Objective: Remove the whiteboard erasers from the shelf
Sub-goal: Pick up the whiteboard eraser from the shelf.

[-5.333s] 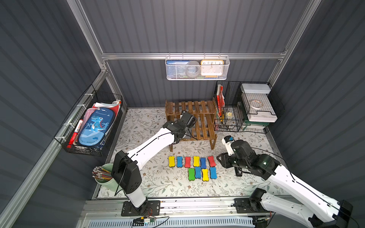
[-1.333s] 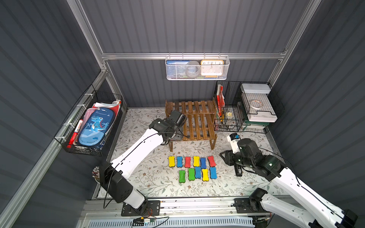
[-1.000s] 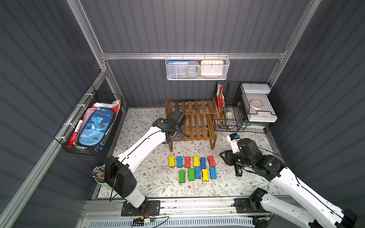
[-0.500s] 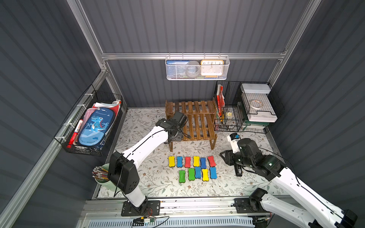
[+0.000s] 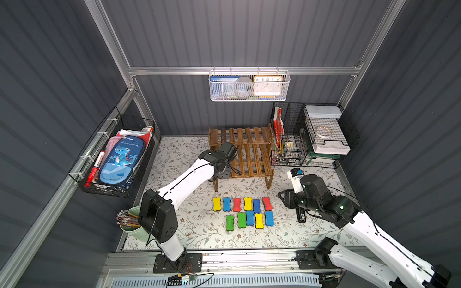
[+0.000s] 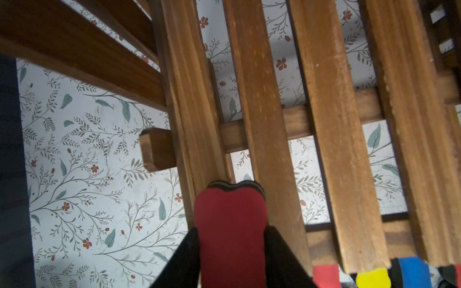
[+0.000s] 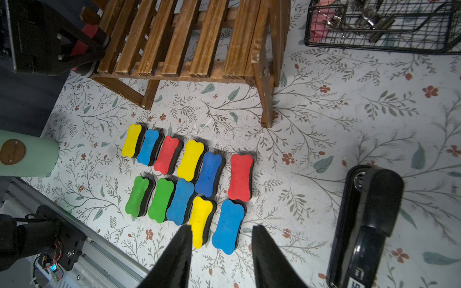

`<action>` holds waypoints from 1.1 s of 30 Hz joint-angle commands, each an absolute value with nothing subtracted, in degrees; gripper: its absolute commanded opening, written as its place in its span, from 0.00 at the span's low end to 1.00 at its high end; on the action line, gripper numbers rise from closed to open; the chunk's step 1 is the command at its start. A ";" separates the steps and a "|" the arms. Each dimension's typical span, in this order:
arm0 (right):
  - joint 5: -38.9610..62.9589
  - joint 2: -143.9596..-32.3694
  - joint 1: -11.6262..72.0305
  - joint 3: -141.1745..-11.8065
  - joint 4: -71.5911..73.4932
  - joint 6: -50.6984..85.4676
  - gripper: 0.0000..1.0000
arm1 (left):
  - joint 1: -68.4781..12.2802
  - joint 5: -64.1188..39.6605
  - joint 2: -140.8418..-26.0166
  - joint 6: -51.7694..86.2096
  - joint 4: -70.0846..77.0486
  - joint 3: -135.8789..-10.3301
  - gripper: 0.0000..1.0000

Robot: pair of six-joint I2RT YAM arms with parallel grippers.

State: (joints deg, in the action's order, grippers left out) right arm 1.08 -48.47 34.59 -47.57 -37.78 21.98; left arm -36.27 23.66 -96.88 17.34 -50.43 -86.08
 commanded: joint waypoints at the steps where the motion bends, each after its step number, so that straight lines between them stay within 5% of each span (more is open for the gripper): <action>1: 0.68 -48.74 34.27 -48.07 -38.13 21.58 0.44 | -36.00 24.32 -96.77 16.83 -51.98 -87.78 0.43; 11: 0.80 -48.96 34.09 -48.34 -38.16 21.71 0.44 | -36.04 26.95 -86.96 19.69 -54.95 -93.75 0.41; 20: 1.32 -49.21 33.83 -47.81 -37.36 21.73 0.44 | -40.37 25.45 -72.23 35.29 -55.94 -74.35 0.38; 33: 1.50 -49.04 33.49 -47.18 -37.08 21.80 0.44 | -47.76 15.09 -69.86 48.51 -46.77 -49.56 0.35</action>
